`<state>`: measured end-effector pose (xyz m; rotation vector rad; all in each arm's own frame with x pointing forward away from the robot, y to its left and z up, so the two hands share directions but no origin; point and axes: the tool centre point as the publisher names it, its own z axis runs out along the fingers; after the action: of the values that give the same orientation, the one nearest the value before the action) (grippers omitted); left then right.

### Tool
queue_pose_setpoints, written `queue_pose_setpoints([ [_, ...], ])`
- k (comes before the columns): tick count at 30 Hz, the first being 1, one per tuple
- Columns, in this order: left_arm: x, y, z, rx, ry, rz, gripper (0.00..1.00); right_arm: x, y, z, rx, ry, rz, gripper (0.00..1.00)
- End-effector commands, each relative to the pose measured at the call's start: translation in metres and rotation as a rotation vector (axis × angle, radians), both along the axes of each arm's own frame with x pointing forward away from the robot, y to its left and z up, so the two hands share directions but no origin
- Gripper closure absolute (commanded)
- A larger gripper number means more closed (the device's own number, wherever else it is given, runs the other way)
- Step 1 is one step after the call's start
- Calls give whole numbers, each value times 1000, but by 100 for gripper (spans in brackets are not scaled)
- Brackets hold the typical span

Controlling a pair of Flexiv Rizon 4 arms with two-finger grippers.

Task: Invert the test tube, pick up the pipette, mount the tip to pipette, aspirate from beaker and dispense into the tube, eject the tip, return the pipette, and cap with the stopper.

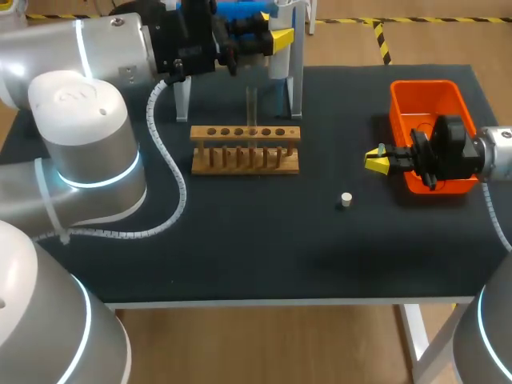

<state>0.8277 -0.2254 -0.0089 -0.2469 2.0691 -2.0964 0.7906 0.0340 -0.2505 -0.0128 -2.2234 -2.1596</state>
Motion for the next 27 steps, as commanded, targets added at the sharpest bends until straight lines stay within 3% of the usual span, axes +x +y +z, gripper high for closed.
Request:
queue_pose_setpoints([
  [1, -1, -1, -1, -5, -2, 3, 100, -1, 0, 0, -2, -1, -1, 100],
  [10, -1, -1, -1, -5, -2, 3, 100, -1, 0, 0, -2, -1, -1, 100],
  [27, -1, -1, -1, -5, -2, 3, 100, 13, 67, 9, -19, -6, 26, 100],
])
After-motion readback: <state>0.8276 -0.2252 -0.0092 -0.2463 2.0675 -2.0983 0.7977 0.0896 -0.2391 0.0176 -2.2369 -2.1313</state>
